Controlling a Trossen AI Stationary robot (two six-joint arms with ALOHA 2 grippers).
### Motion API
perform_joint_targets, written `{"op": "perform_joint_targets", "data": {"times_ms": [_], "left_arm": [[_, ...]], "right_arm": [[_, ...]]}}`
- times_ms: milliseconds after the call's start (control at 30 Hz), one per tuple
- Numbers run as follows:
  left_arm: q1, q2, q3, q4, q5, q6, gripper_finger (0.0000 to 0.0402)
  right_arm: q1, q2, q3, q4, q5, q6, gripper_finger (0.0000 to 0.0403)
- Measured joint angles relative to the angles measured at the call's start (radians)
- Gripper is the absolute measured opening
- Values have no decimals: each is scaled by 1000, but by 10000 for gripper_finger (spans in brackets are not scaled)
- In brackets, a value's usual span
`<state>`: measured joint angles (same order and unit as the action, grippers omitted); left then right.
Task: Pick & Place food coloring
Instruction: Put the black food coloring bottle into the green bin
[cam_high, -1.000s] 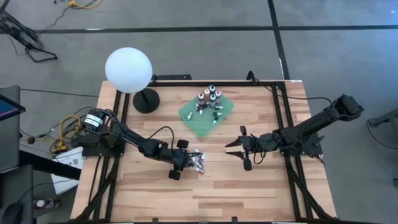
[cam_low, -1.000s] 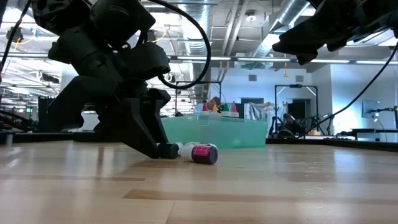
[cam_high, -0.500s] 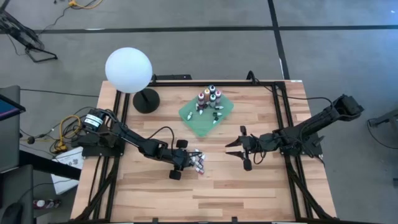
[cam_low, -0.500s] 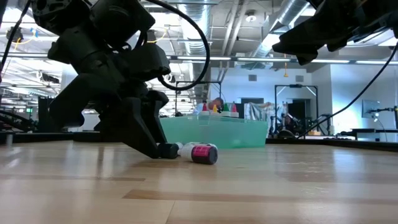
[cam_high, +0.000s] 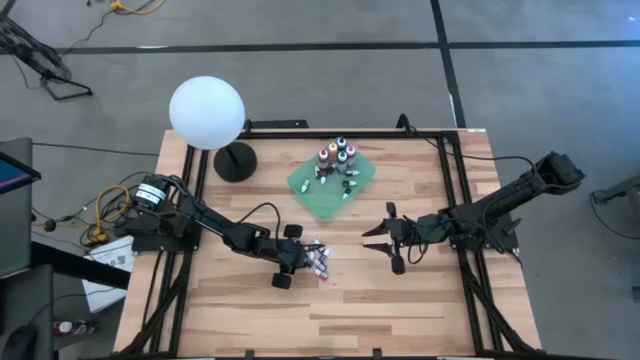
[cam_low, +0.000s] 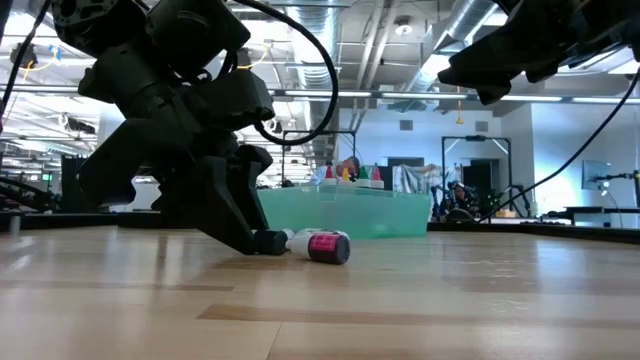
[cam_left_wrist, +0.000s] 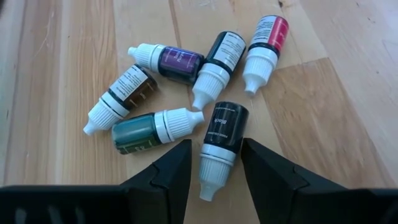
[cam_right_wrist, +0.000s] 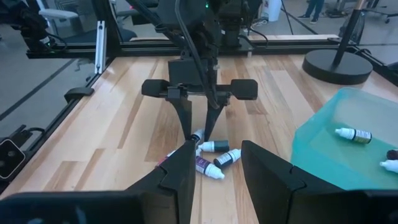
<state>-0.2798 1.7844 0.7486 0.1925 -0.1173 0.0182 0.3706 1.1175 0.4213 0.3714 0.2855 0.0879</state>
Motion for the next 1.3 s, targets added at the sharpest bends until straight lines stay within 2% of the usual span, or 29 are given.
{"op": "perform_joint_targets", "data": {"times_ms": [367, 767, 1167, 1300], "left_arm": [[-6, 0, 0, 0, 4, 17, 76], [-32, -11, -1, -24, -34, 24, 76], [-62, -139, 61, -278, -205, 29, 74], [-56, -168, 109, -351, -335, 85, 74]], "right_arm": [[0, 0, 0, 0, 0, 0, 120], [0, 0, 0, -1, 0, 0, 120], [0, 0, 0, -15, 0, 0, 120], [0, 0, 0, -13, 0, 0, 120]]}}
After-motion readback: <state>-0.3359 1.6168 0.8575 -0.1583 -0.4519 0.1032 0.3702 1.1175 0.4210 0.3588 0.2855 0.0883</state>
